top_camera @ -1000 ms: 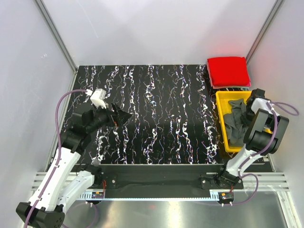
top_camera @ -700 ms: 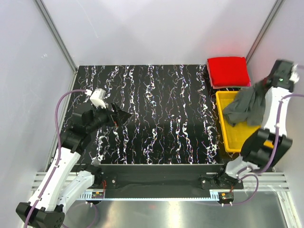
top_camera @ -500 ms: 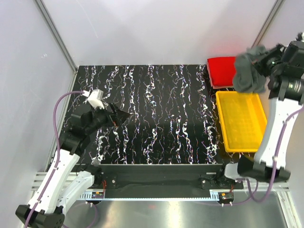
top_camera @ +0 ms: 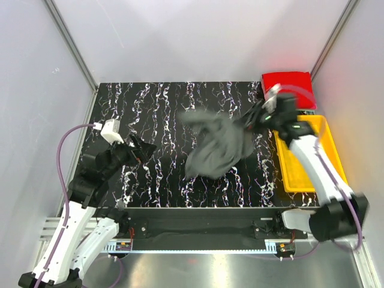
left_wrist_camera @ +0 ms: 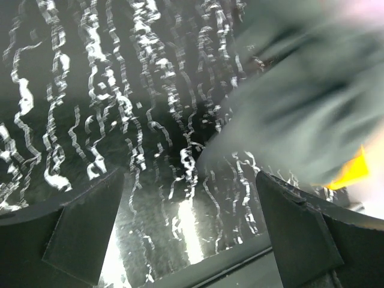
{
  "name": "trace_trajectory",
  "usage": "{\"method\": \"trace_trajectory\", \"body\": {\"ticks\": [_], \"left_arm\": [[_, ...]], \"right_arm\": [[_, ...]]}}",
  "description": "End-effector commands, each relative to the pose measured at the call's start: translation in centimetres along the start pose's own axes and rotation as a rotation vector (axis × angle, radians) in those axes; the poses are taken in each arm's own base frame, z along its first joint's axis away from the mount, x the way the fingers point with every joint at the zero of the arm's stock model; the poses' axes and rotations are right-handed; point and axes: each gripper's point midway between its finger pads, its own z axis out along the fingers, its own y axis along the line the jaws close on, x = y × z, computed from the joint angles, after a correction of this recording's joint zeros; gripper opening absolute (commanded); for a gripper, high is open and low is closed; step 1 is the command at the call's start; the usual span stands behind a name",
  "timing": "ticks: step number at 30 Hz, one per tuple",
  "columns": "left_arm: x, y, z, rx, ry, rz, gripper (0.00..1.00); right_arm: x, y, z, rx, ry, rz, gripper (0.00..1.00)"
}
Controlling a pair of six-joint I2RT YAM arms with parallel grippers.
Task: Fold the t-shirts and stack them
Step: Move the tshirt to the center of the board, then flatten the tshirt out
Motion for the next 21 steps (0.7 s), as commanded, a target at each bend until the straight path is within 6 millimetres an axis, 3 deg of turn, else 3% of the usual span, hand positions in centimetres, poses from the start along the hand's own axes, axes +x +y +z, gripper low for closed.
{"method": "trace_trajectory", "body": {"ticks": [1,3,6,7,12,13,15,16,17,19,21], "left_arm": [[-0.2,1.4,0.2,-0.075,-0.019,-0.015,0.99],[0.1,1.6,0.9,-0.079,0.002,-0.015,0.99],[1.3,1.5,2.2,-0.056,0.053,-0.038,0.98],[2.0,1.4,3.4,-0.027,0.079,-0.048,0.97],[3.8,1.3,7.8,0.023,0.163,-0.139,0.91],[3.9,1.5,9.6,0.016,0.180,-0.145,0.90],[4.0,1.9,11.5,0.000,0.201,-0.153,0.87],[4.1,2.7,13.5,-0.033,0.218,-0.153,0.85],[4.1,3.0,14.5,-0.052,0.229,-0.153,0.84],[4.1,3.8,17.5,-0.077,0.259,-0.144,0.81],[4.2,4.2,19.3,-0.088,0.274,-0.142,0.79]], "right_arm": [[6.6,-3.8,3.0,0.115,0.174,-0.035,0.43],[7.3,-6.3,3.1,0.227,0.195,-0.064,0.54],[6.4,-8.4,2.5,0.349,0.156,-0.108,0.61],[6.1,-10.2,2.7,0.429,0.140,-0.125,0.63],[7.9,-15.6,4.2,0.592,0.210,-0.127,0.61],[7.9,-16.7,5.1,0.617,0.208,-0.126,0.60],[7.5,-17.3,6.3,0.631,0.201,-0.129,0.60],[7.8,-18.1,7.4,0.638,0.230,-0.137,0.59],[7.1,-17.4,8.3,0.614,0.226,-0.146,0.60],[6.7,-17.9,9.3,0.625,0.242,-0.166,0.59],[6.1,-18.4,10.3,0.649,0.252,-0.180,0.60]]}}
